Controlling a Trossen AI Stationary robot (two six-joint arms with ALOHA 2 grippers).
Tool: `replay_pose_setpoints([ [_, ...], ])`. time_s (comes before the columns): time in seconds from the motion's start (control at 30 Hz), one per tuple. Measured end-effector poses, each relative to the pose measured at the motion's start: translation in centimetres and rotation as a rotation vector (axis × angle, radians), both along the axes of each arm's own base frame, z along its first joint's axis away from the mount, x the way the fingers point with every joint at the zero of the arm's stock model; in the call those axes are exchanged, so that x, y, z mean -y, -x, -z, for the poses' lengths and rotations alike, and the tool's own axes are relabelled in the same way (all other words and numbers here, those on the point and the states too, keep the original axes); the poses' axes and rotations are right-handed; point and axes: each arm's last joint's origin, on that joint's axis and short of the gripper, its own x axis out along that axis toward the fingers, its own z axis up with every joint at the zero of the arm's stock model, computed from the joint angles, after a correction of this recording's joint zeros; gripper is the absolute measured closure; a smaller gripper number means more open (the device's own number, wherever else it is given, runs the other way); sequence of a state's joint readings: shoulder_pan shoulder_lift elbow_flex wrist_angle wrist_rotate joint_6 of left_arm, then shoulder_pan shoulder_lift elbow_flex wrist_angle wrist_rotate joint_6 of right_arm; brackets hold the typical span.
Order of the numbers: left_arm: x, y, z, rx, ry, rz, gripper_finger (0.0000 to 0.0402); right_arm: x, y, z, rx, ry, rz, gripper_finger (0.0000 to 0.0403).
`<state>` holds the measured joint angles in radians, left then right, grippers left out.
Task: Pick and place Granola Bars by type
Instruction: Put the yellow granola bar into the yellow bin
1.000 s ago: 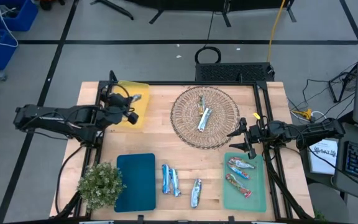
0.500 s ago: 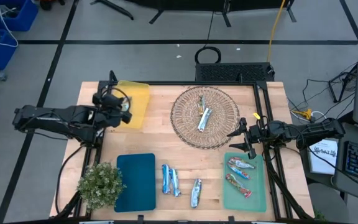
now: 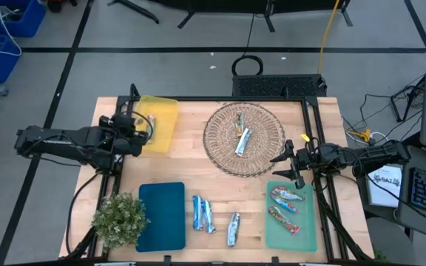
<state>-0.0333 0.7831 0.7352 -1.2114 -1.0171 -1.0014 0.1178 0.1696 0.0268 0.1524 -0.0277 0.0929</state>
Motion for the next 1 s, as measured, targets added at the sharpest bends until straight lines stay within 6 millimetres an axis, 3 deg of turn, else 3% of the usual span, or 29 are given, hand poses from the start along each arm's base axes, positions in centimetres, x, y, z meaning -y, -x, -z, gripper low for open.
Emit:
replay_pose_setpoints([
  [0.2,0.1,0.3,2.5,0.003,0.060,-0.038,0.0401,0.0,0.0,0.0,0.000,0.000,0.000,0.0199],
  [0.63,0.3,-0.1,5.1,0.062,0.218,-0.040,0.0401,0.0,0.0,0.0,0.000,0.000,0.000,0.0199],
  [1.0,0.4,-0.8,5.5,0.113,0.233,-0.005,0.0382,0.0,0.0,0.0,0.000,0.000,0.000,0.0200],
])
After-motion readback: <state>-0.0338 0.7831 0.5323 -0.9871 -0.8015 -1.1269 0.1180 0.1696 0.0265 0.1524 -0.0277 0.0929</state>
